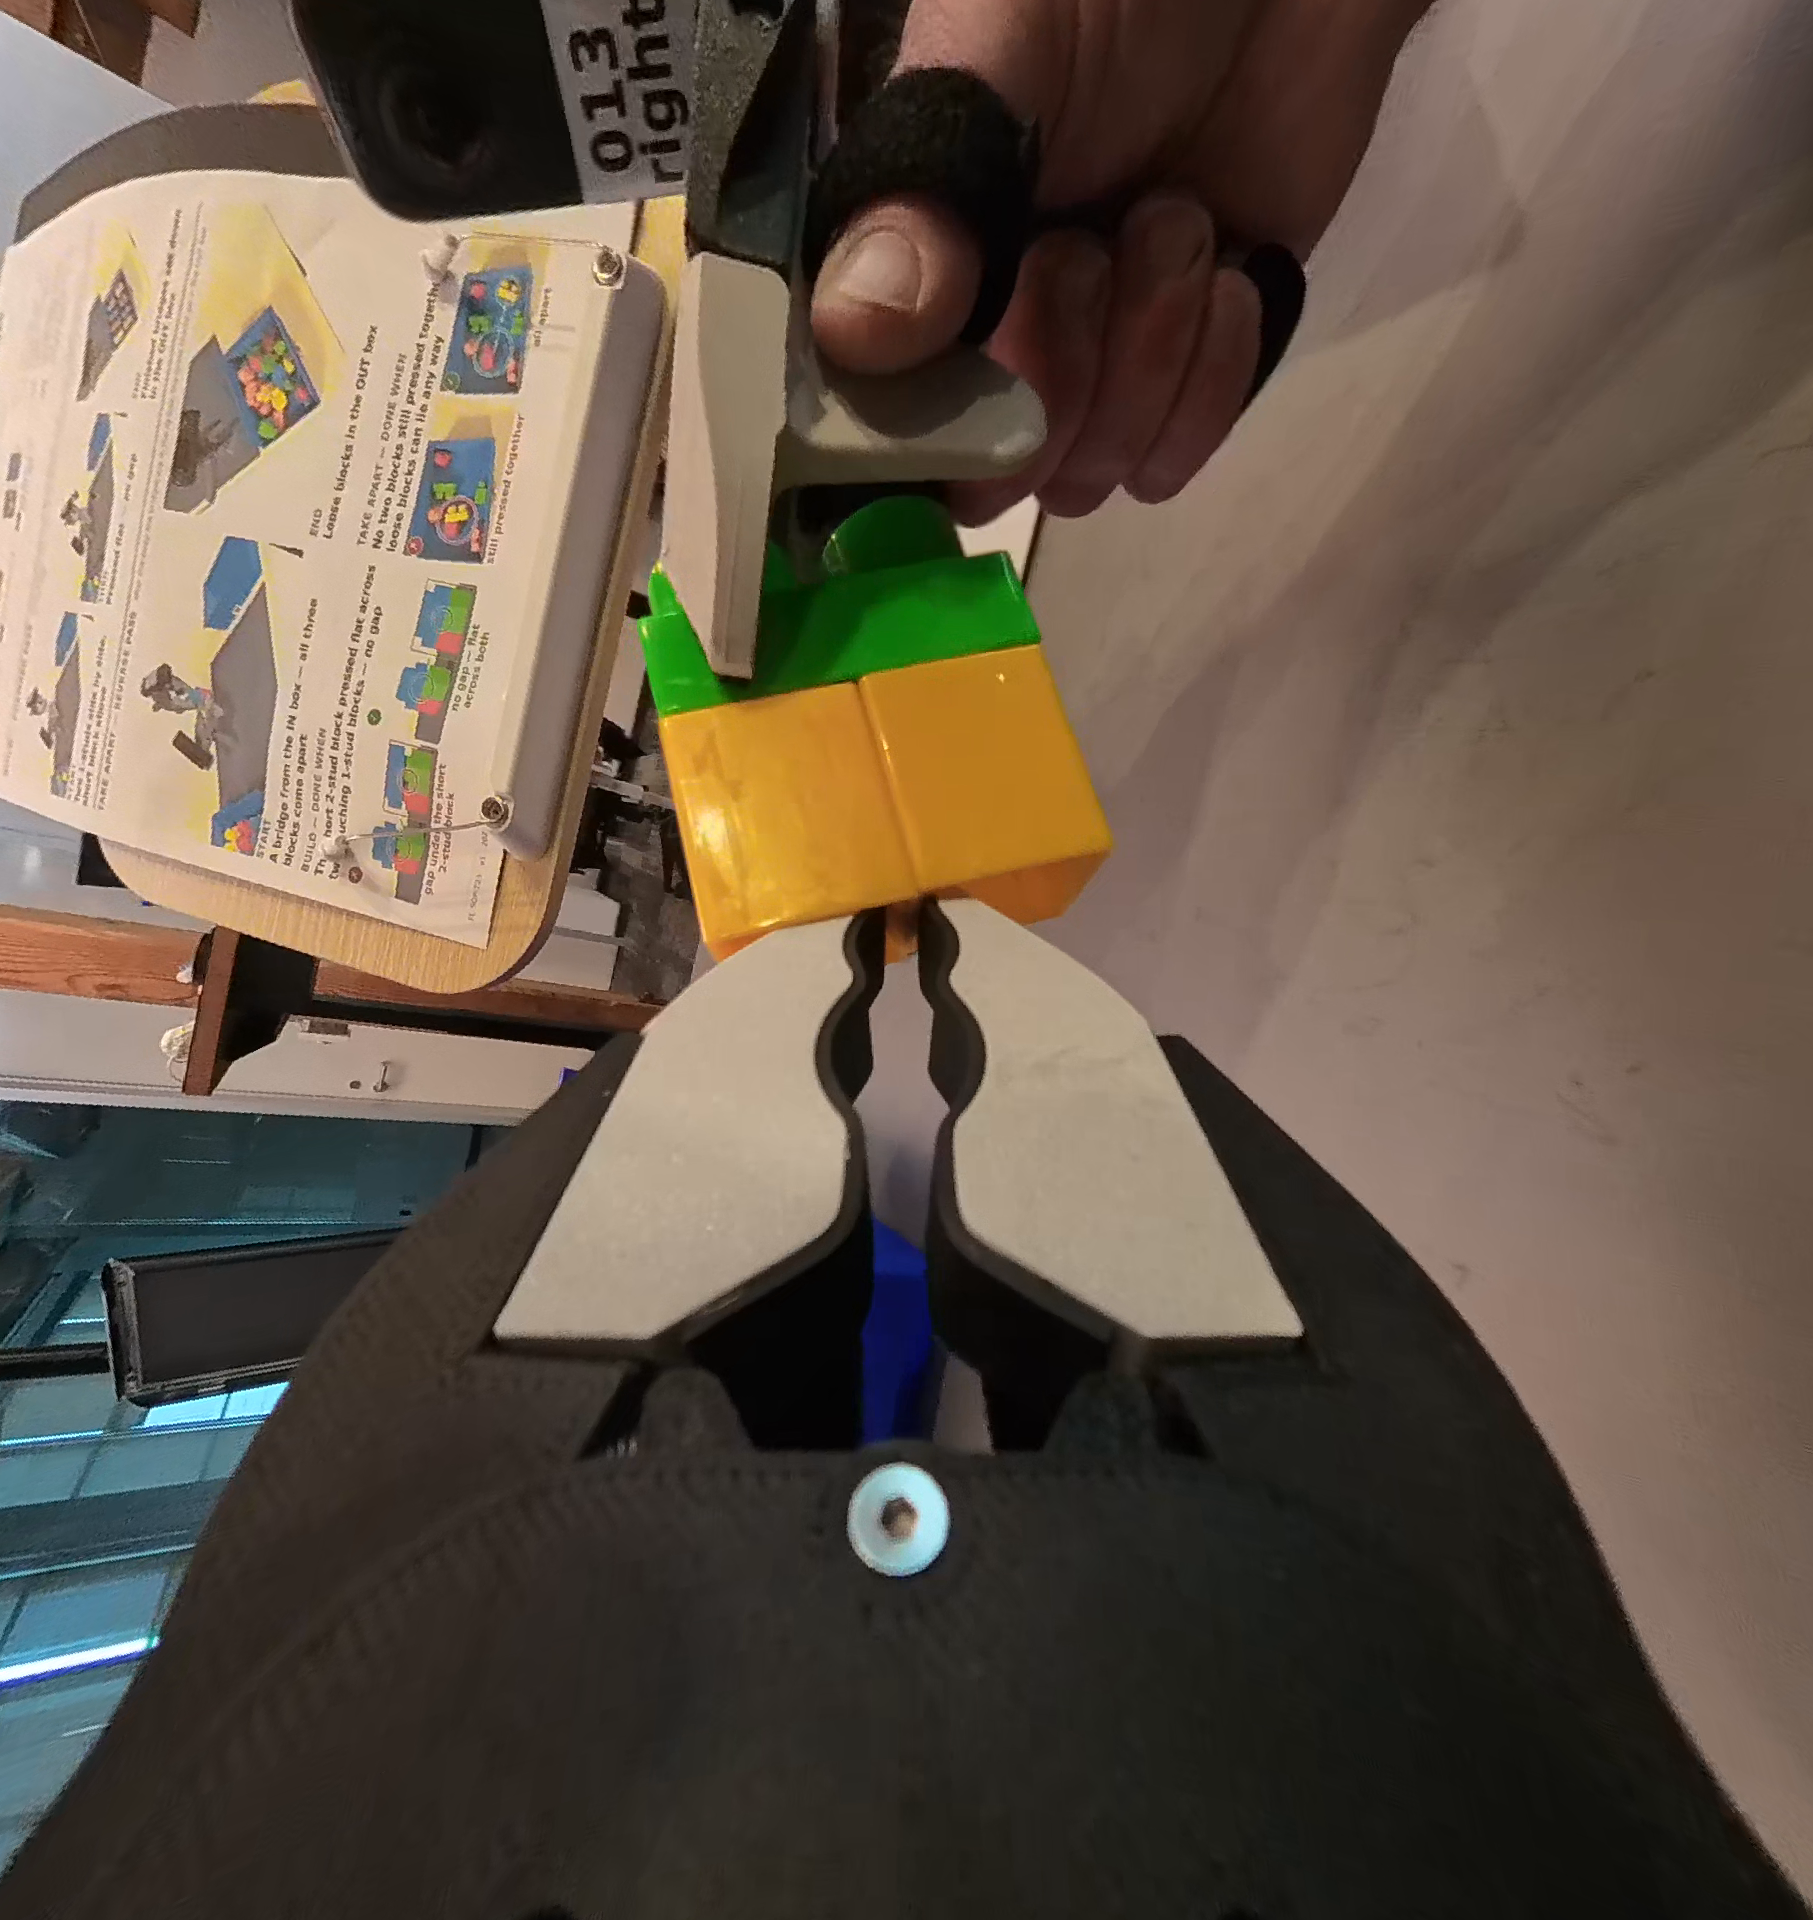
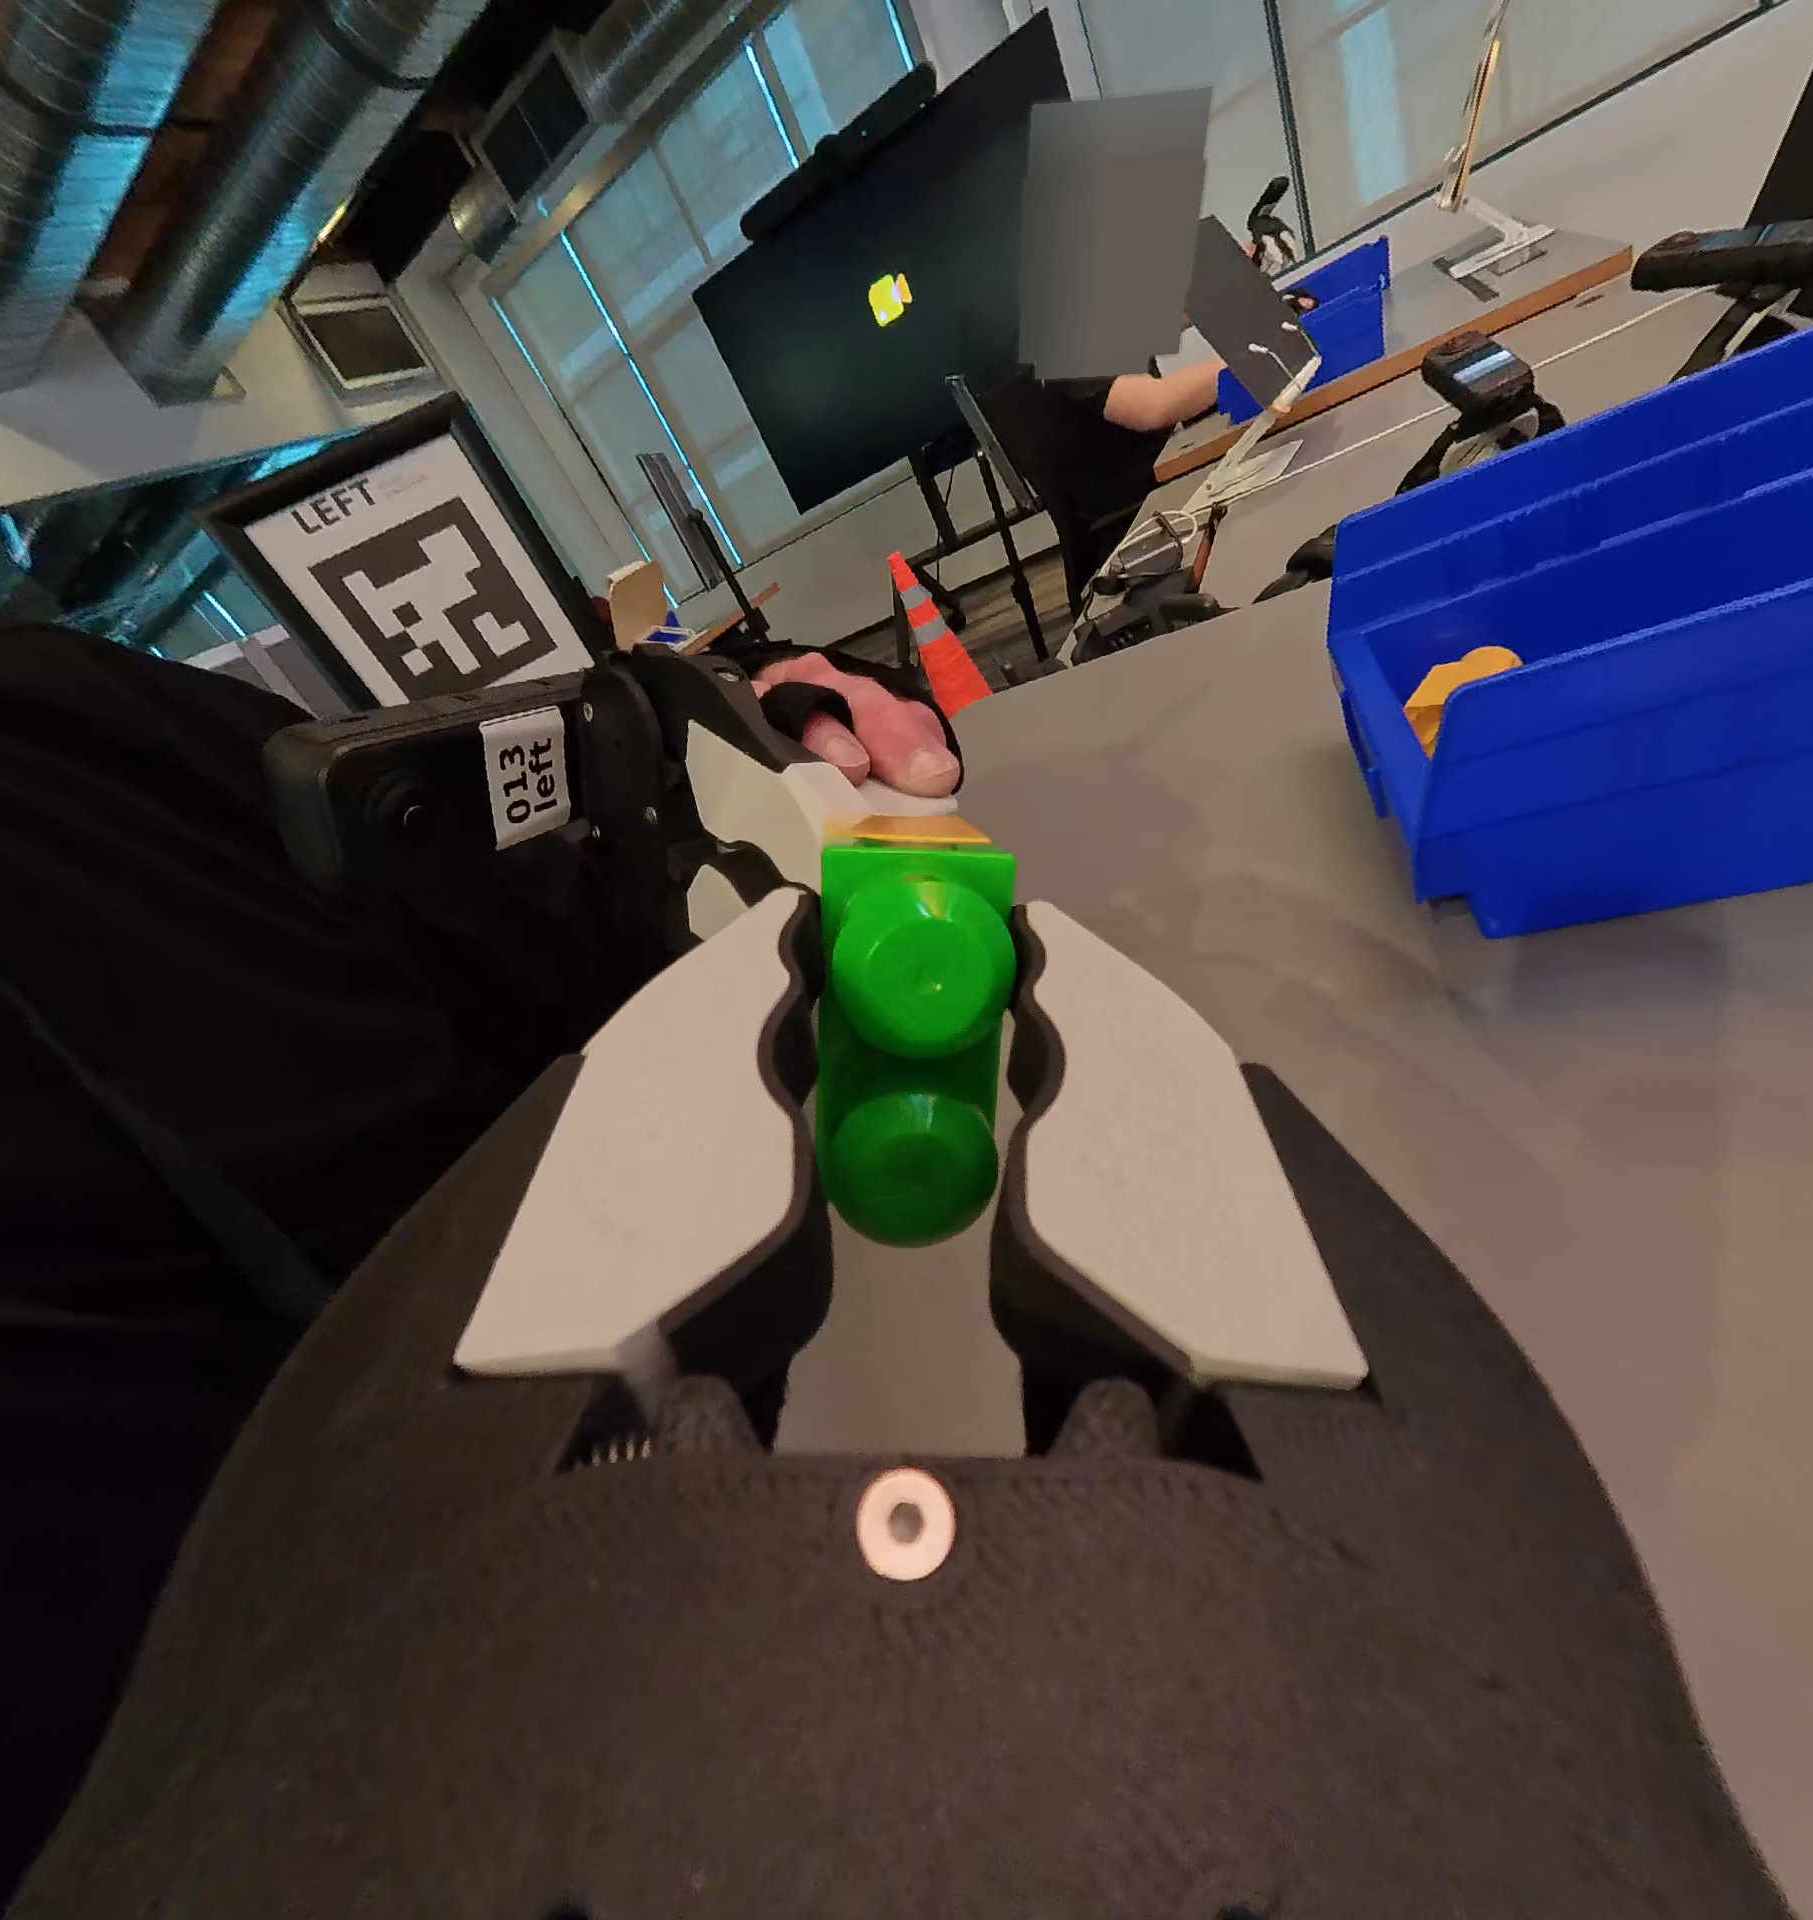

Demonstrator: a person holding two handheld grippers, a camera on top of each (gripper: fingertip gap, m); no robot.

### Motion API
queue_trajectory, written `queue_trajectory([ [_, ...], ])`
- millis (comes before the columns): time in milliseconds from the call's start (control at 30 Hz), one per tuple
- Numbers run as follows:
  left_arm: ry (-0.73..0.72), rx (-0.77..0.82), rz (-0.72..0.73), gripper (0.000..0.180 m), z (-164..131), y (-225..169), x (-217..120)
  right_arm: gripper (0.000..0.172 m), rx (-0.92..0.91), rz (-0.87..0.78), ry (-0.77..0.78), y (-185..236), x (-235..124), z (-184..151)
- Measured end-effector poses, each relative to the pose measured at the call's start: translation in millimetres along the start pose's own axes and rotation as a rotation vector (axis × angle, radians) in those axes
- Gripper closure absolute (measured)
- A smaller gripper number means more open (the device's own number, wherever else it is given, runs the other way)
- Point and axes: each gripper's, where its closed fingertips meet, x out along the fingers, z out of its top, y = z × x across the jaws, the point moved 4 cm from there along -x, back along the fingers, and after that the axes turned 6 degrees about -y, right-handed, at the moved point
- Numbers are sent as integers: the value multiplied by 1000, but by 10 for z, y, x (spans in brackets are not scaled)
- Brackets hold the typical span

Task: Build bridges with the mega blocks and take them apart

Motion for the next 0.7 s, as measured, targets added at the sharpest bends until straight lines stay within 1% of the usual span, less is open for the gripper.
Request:
queue_trajectory([
  [133,6,-23,-15,175,-15,-11,-3,136,15,-3,-6,-17,12,-19],
  [467,16,-24,-48,175,-30,-52,9,136,26,-7,24,-44,11,-71],
  [600,16,-29,-35,175,-59,-53,31,137,26,-14,37,-71,6,-70],
  [700,-24,-130,25,175,-69,71,31,137,37,-18,-7,-90,-21,19],
])
